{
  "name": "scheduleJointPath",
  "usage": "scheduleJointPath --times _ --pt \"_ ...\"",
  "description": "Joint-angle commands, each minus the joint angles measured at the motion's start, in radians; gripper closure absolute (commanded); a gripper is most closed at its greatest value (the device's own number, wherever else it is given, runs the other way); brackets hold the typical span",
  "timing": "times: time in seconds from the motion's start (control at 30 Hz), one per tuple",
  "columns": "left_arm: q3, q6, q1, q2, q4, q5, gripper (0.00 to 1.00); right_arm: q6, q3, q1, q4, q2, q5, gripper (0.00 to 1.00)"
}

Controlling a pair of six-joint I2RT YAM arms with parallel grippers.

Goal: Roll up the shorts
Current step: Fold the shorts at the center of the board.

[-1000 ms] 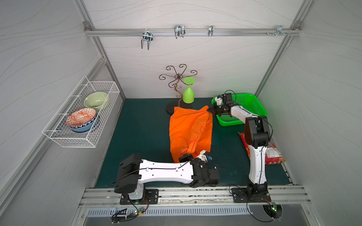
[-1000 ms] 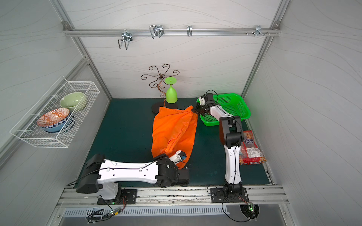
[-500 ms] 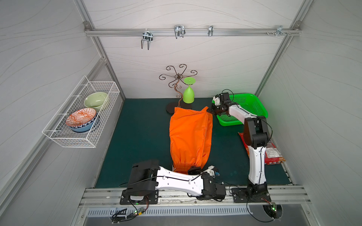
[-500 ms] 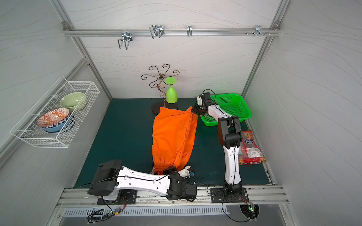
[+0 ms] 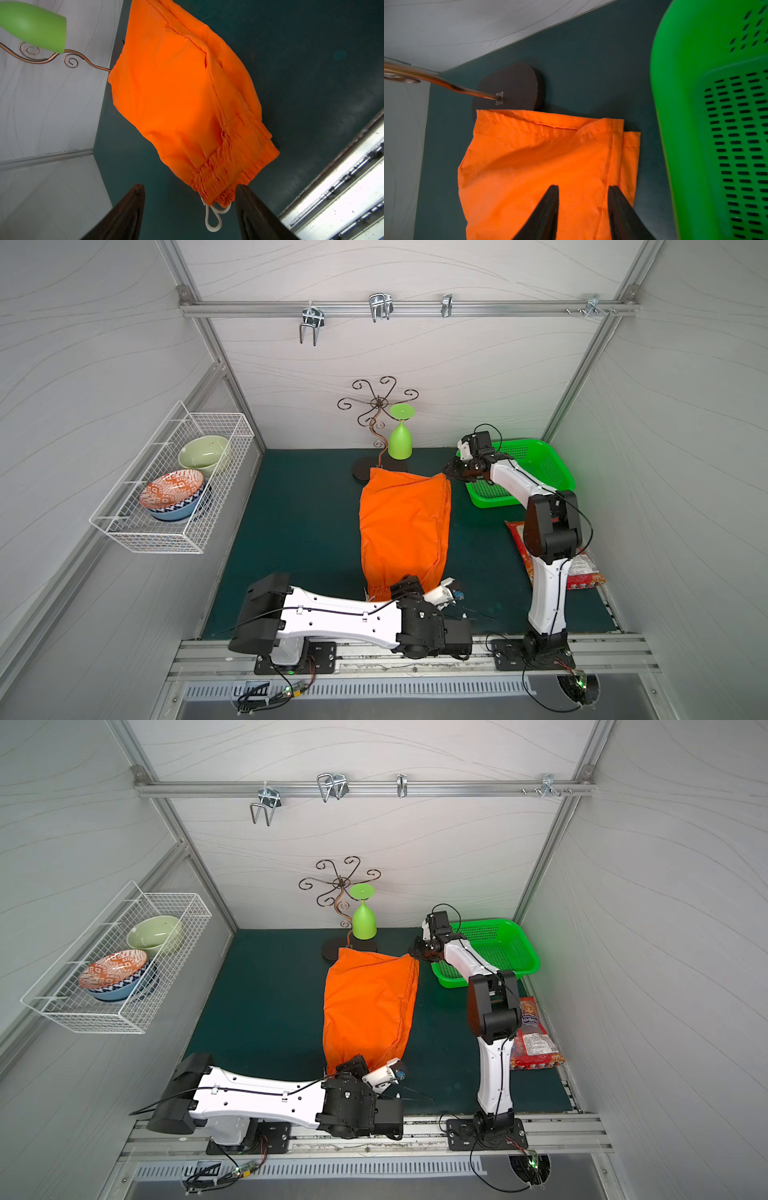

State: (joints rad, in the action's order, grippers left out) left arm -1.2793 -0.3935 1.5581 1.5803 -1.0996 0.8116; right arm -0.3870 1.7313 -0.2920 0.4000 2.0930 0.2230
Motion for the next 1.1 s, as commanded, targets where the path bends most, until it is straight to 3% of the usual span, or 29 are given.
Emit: scheduleJointPath --times 0.0,0.23,0.43,0.67,0.83,1.07 --pt "0.027 -0.089 -0.068 -0.097 0.015 -0.030 0.31 0.015 -0.055 -0.043 0.016 -0.073 0.062 0.64" --pt "0.204 -0.233 -0.267 -0.231 0.173 -0.200 0.41 -0.015 -0.311 -0.141 -0.040 -0.258 0.132 0.79" --pt "0.369 -0.348 -0.454 -0.284 0.281 -0.360 0.45 -0.053 -0.584 -0.268 -0.050 -0.527 0.221 0.83" --pt "0.479 -0.396 -0.521 -0.333 0.399 -0.447 0.41 -0.144 -0.902 -0.486 -0.153 -0.774 0.283 0.93" --pt "0.537 -0.439 -0.561 -0.340 0.454 -0.477 0.40 -0.193 -1.051 -0.579 -0.225 -0.770 0.258 0.98" --pt "0.617 -0.479 -0.604 -0.423 0.541 -0.556 0.18 -0.246 -1.176 -0.575 -0.377 -0.630 0.219 1.00"
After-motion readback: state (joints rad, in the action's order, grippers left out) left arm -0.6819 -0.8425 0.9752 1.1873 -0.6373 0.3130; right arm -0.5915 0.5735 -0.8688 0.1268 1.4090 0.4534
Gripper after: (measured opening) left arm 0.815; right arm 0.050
